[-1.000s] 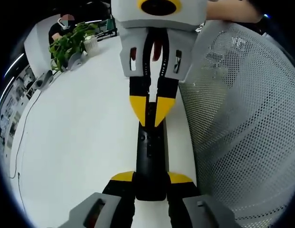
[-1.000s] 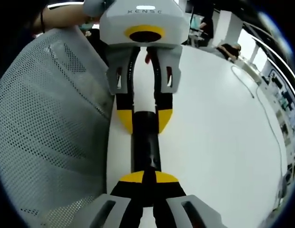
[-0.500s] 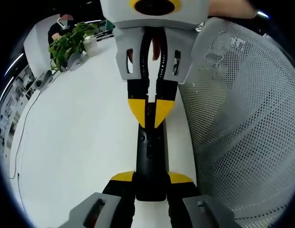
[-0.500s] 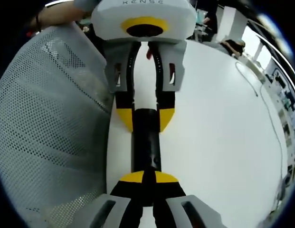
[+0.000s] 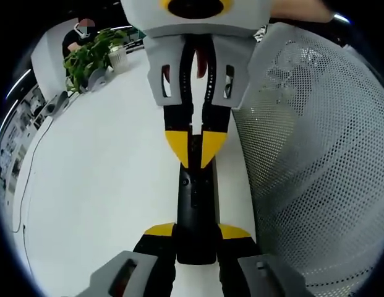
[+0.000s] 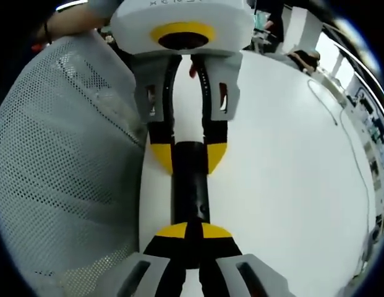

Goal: Press the specified remote control buttons in sequence, fully releasing each button before pressing the next.

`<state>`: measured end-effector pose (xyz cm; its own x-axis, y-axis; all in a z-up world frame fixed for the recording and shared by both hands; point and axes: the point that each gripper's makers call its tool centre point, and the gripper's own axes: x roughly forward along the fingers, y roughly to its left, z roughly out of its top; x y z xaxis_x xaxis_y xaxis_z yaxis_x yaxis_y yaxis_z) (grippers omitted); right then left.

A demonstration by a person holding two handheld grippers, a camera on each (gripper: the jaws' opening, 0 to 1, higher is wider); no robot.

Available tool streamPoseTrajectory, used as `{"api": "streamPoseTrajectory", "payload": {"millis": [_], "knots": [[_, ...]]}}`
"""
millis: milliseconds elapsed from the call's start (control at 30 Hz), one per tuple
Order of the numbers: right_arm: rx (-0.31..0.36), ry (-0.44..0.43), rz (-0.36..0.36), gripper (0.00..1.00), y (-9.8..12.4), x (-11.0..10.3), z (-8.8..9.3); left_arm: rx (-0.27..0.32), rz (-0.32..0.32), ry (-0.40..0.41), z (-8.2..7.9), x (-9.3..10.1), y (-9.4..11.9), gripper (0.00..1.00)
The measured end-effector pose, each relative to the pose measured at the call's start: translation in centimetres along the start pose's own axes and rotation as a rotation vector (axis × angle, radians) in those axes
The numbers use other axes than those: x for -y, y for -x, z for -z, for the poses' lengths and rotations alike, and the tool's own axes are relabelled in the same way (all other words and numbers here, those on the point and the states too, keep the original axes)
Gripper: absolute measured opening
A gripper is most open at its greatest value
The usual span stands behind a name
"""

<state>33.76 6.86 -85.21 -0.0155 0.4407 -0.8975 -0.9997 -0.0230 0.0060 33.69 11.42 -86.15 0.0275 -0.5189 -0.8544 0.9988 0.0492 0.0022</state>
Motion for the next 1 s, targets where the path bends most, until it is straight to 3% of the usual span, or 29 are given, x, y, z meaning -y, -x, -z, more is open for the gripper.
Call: {"api": "streamPoseTrajectory", "payload": {"millis": [33,200,300,500,733,767,1000], "knots": [[0.011,-0.039,0.002,0.03,0.02,0.01,-0.04,0.003,0.000,0.000,0.00,0.00,0.01,0.25],[0.045,-0.063,-0.008,0.04,0.17,-0.11,-0.05,0.008,0.000,-0.002,0.01,0.03,0.01,0.25],[0.025,-0.026,0.004,0.06,0.18,-0.36,0.14,0.013,0.001,0.000,0.02,0.03,0.02,0.25],[0.035,-0.036,0.028,0.06,0.24,-0.07,0.32,0.019,0.002,0.004,0.03,0.01,0.02,0.25],[-0.006,-0.020,0.042,0.05,0.01,-0.13,0.23,0.014,0.003,-0.003,0.04,0.01,0.01,0.25],[-0.010,0.012,0.038,0.05,0.02,-0.13,0.27,0.013,0.003,-0.004,0.03,0.00,0.01,0.25],[0.008,-0.041,0.034,0.05,0.13,-0.08,0.34,0.010,0.003,-0.004,0.00,-0.01,0.01,0.25]]}}
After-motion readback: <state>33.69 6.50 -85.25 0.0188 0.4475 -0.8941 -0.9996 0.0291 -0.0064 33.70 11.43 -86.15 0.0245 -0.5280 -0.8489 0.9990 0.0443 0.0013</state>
